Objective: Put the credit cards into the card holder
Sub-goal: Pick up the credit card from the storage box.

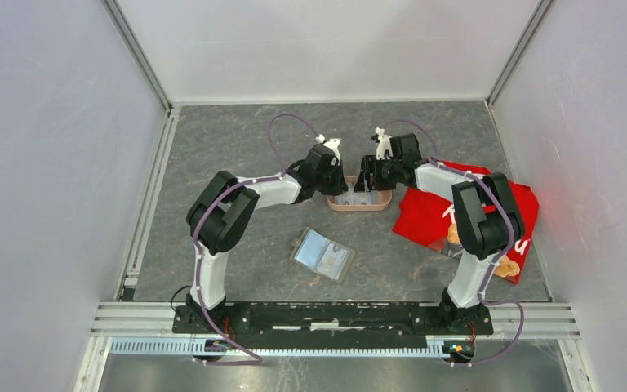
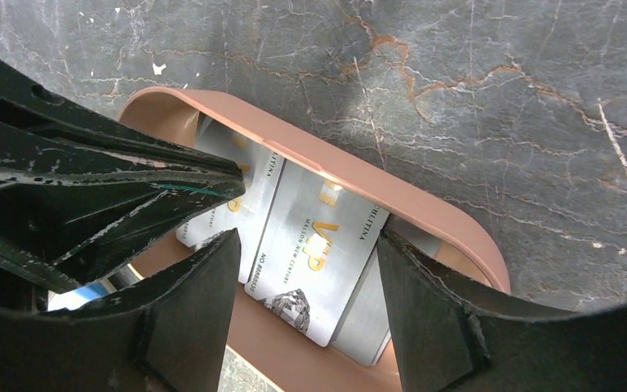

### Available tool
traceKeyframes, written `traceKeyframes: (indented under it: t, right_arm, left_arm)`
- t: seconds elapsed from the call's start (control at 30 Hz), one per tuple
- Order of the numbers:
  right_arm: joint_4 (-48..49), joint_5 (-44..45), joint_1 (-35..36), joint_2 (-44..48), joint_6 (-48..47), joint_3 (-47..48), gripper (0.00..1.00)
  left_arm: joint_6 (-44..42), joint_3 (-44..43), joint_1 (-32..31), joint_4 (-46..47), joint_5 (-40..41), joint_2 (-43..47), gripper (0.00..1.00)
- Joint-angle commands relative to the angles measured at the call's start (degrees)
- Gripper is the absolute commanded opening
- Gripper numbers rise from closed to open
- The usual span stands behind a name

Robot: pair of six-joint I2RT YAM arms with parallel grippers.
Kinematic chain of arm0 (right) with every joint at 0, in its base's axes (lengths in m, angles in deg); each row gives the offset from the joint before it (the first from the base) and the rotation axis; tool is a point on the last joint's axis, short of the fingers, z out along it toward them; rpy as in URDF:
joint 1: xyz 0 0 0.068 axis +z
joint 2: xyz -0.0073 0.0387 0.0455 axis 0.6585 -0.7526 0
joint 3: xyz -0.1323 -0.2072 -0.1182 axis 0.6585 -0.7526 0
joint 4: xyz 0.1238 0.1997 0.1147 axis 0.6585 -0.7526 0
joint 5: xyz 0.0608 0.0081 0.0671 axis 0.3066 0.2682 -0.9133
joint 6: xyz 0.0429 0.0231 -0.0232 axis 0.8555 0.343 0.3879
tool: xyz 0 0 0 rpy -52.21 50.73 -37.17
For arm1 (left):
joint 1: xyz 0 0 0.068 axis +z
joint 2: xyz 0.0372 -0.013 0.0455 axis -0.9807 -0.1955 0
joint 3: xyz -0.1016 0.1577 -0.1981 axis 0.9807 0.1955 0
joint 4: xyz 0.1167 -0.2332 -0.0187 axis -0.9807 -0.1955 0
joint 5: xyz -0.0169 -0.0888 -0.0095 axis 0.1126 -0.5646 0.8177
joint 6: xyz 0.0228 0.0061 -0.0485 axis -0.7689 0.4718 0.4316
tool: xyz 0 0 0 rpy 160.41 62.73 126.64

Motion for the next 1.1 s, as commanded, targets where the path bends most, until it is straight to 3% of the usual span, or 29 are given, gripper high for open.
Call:
traceKeyframes:
  t: [0.0,0.53,0.97,1.07]
  right_arm:
    - [2.6,-3.9,0.2,1.3,1.4,1.1,0.68]
    - [6.5,-9.6,0.1,4.2,3.6,-0.5,0.61]
    - [9.2,-15.5,0.1,2.3,6.3,-1.5,0.41]
    - [9.5,-16.4,0.1,1.9,6.7,-1.6,0.41]
  left_arm:
    - [-1.7,-1.7,-0.1,-1.3,0.4,-1.3,0.12]
    - [-1.6,-1.5,0.0,-1.1,0.5,-1.1,0.11]
    - [1.8,2.2,2.2,3.6,-2.9,0.7,0.14]
    - [2.8,3.0,3.0,4.8,-4.3,0.9,0.15]
